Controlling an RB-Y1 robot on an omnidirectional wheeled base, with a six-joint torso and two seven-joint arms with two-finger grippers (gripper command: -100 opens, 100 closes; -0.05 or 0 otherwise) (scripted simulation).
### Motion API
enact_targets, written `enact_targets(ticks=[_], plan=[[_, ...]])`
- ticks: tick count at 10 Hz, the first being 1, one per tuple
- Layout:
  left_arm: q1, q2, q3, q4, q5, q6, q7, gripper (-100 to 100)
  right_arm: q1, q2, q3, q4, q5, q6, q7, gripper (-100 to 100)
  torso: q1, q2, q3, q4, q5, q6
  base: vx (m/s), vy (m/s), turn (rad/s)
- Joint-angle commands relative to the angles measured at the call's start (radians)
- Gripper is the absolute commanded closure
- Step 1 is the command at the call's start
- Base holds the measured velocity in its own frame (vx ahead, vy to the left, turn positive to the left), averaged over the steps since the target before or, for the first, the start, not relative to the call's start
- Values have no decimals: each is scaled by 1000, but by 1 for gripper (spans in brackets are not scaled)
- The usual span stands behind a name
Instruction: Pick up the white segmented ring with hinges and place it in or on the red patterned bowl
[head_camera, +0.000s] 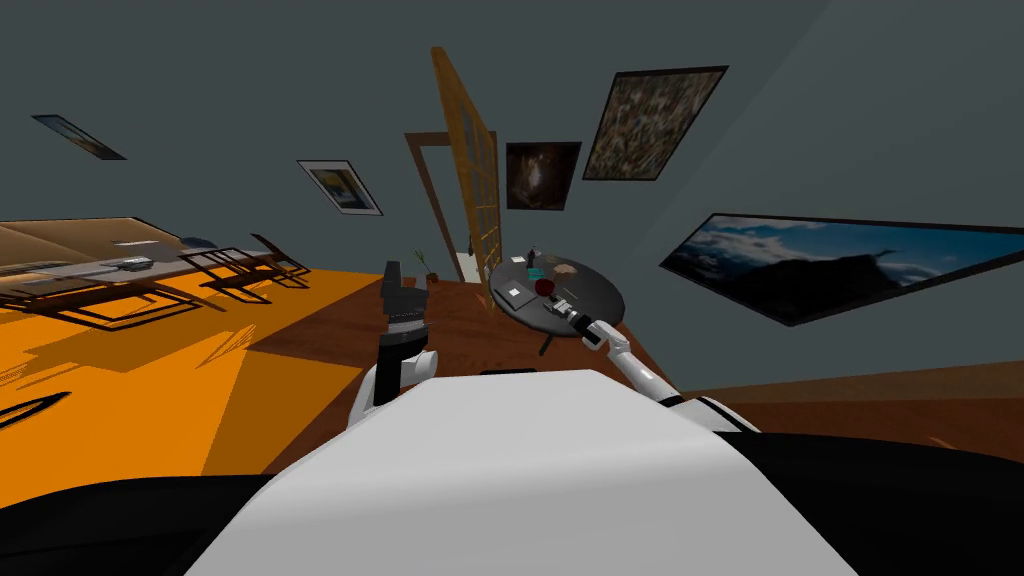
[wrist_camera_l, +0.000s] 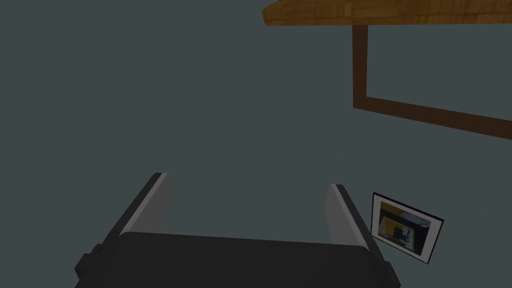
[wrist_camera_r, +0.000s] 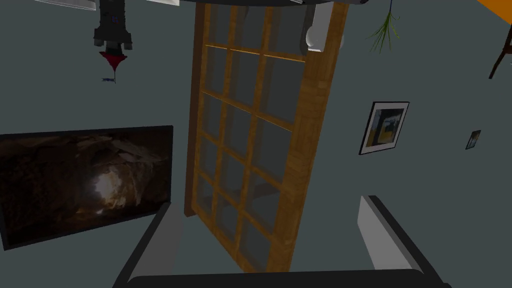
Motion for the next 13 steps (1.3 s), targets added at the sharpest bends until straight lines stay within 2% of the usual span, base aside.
enact_targets(ticks=[1, 3, 4, 5, 11, 13], plan=[[0, 0, 0, 0, 0, 0, 0, 0, -12, -11, 6, 44, 13, 10, 13, -100, 0, 0, 0, 0, 0, 0, 9, 31, 66], [0, 0, 0, 0, 0, 0, 0, 0, -34, -64, 29, 115, 61, 47, 59, -100, 0, 0, 0, 0, 0, 0, 6, 56, 188], [0, 0, 0, 0, 0, 0, 0, 0, -34, -64, 29, 136, 61, 47, 59, -100, 1, 0, 0, 0, 0, 0, 11, 42, 89], [0, 0, 0, 0, 0, 0, 0, 0, -41, -89, 40, 169, 84, 66, 81, -100, 0, 0, 0, 0, 0, 1, 11, 47, 151], [0, 0, 0, 0, 0, 0, 0, 0, -53, -136, 65, 270, 128, 104, 123, -100, -1, 0, 0, 0, 0, 0, 12, 30, 92], [0, 0, 0, 0, 0, 0, 0, 0, -60, -178, 90, 352, 170, 141, 163, -100, 1, 0, 0, 0, 0, 0, 26, 59, 203]])
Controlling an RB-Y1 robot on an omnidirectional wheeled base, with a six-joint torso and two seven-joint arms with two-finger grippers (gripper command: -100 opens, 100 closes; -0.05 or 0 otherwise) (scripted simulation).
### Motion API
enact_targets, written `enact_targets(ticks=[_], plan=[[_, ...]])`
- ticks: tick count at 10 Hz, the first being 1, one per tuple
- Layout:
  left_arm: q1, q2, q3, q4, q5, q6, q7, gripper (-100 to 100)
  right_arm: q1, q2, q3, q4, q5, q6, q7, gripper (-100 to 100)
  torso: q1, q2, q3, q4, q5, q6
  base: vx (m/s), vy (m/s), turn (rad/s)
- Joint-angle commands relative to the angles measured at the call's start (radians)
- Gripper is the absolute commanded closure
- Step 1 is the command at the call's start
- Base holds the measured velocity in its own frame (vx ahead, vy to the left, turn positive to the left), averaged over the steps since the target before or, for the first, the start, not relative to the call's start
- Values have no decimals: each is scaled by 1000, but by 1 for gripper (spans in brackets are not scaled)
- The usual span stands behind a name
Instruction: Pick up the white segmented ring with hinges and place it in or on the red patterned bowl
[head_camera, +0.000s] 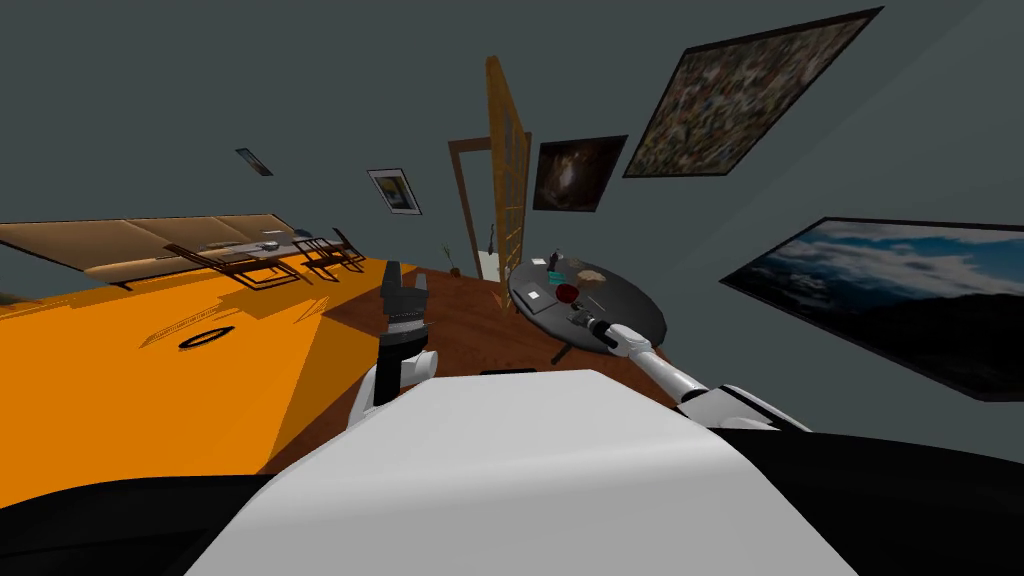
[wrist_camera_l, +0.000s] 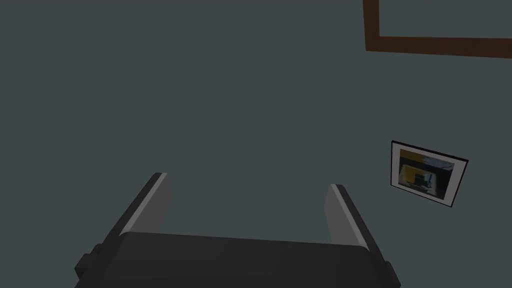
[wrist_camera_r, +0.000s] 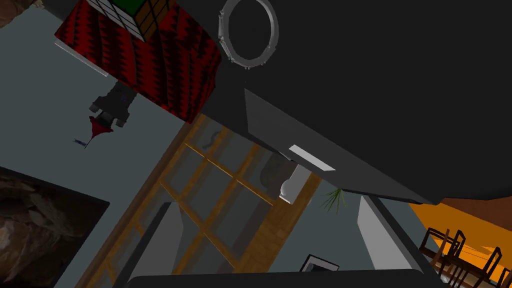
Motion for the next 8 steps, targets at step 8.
enact_targets(ticks=[8], plan=[[0, 0, 0, 0, 0, 0, 0, 0, -18, -82, 66, 219, 103, 93, 103, -100, -1, 1, 0, 0, 0, 0, 36, 47, 150]])
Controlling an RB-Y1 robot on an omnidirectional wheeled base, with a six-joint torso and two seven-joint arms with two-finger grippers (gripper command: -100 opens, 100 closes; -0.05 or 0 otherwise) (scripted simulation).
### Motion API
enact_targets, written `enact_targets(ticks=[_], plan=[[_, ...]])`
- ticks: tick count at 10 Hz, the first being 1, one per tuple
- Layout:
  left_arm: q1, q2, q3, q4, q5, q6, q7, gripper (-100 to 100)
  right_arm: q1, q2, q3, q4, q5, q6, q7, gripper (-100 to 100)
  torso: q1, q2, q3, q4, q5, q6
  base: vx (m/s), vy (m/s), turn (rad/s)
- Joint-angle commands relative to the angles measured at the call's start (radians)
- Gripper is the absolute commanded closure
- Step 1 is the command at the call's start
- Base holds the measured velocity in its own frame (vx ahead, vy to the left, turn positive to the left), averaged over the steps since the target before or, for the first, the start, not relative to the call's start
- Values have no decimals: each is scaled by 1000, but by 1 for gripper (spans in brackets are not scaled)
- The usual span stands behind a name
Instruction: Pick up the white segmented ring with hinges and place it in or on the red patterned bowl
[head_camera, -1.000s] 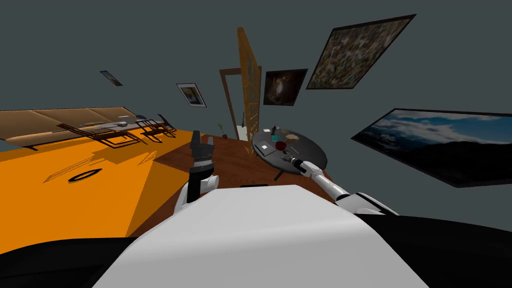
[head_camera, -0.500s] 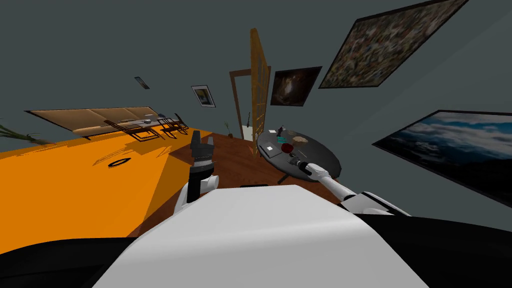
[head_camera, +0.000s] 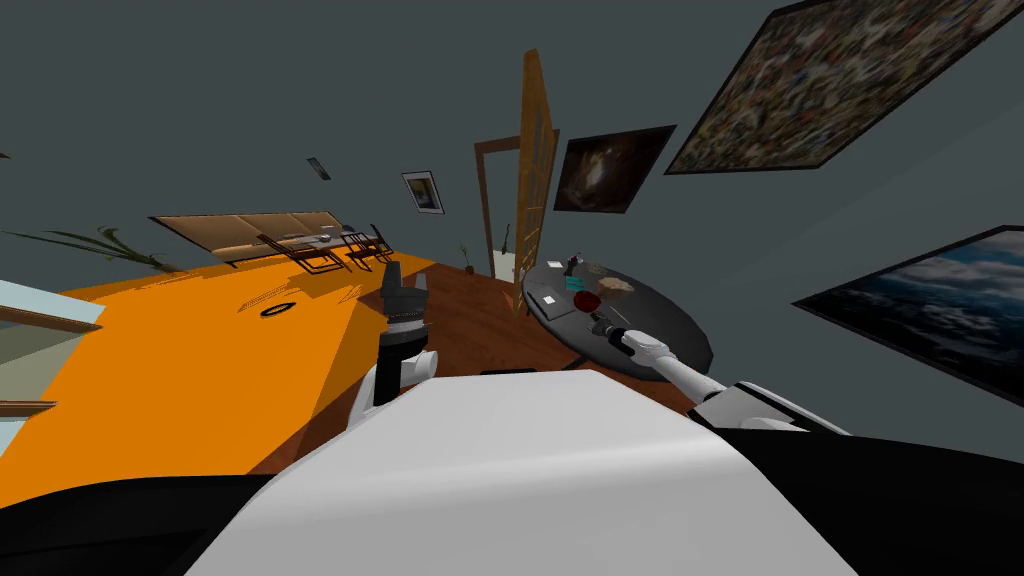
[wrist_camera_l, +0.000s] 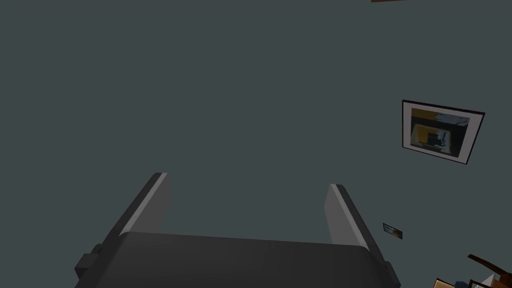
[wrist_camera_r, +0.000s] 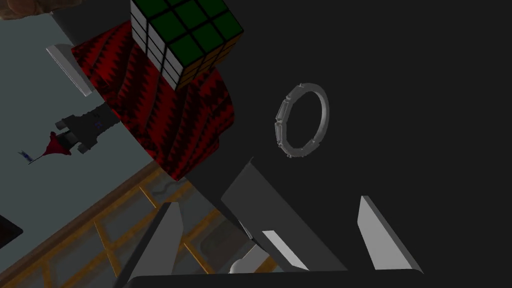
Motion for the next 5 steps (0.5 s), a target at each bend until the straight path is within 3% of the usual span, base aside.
enact_targets(ticks=[1, 5], plan=[[0, 0, 0, 0, 0, 0, 0, 0, -13, 14, -8, 31, 5, -10, 20, -100, 0, 0, 0, 0, 0, 0, 6, 7, -13], [0, 0, 0, 0, 0, 0, 0, 0, -9, -18, 31, 127, 52, 28, 65, -100, 1, -1, -1, 0, 0, 0, 30, 28, 142]])
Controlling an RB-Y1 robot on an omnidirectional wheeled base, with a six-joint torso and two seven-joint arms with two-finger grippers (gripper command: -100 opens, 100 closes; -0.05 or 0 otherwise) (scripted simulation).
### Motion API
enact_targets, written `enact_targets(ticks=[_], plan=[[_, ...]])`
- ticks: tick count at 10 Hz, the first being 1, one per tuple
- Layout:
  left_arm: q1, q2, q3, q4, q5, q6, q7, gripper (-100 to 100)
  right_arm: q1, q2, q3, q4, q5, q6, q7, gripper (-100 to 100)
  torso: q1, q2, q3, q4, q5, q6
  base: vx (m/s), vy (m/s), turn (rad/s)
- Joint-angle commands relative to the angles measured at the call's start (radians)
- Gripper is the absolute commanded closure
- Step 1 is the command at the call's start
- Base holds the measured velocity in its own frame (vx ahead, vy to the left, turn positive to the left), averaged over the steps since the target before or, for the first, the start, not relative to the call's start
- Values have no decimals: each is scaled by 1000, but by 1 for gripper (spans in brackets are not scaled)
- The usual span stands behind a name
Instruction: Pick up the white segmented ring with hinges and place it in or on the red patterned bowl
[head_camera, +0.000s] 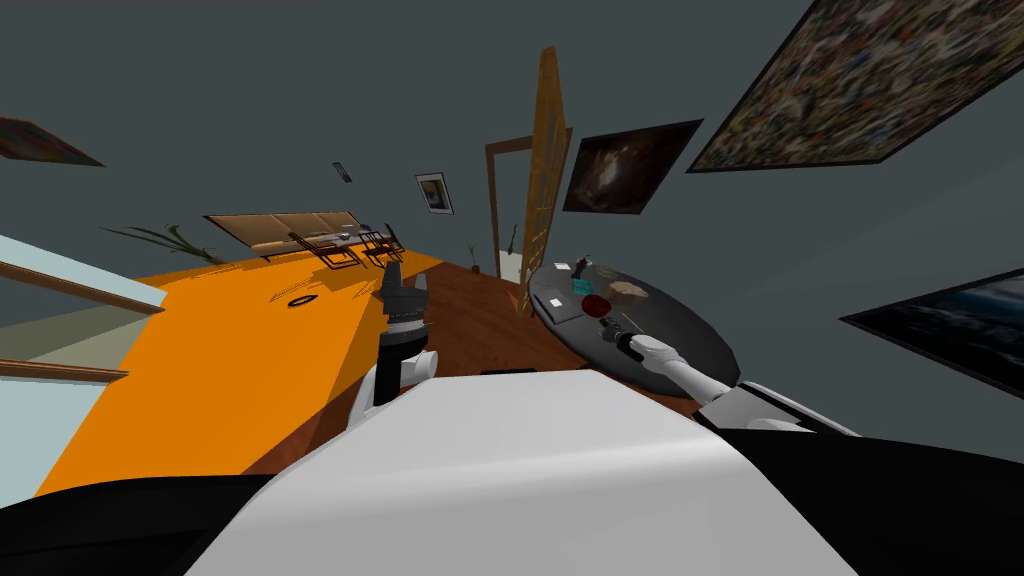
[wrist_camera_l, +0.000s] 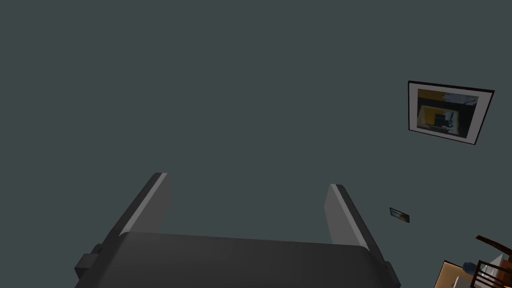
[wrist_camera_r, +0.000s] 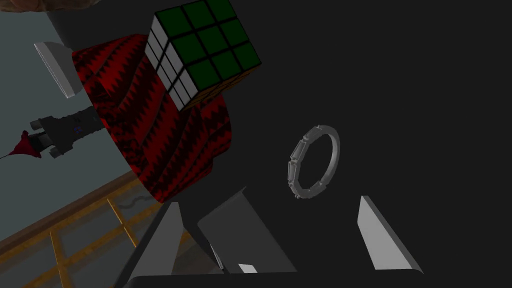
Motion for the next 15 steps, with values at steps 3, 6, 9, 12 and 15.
enact_targets(ticks=[3, 6, 9, 12, 15], plan=[[0, 0, 0, 0, 0, 0, 0, 0, -8, 3, 25, 55, 21, 11, 19, -100, -1, 1, 0, 0, 0, 0, 20, 12, 52], [0, 0, 0, 0, 0, 0, 0, 0, -8, 41, 8, 66, 25, 25, 44, -100, -2, 2, 1, 1, 0, 0, 15, -18, 16], [0, 0, 0, 0, 0, 0, 0, 0, -7, 44, 5, 68, 25, 23, 51, -100, -7, 0, 0, 0, -2, 0, 36, -57, 22], [0, 0, 0, 0, 0, 0, 0, 0, -6, 45, 8, 67, 25, 26, 47, 100, -2, 2, 2, 1, 0, 0, 1, -2, 0], [0, 0, 0, 0, 0, 0, 0, 0, -7, 43, 7, 66, 26, 27, 48, 0, -2, 3, 2, 1, -1, 1, 0, 0, 0]])
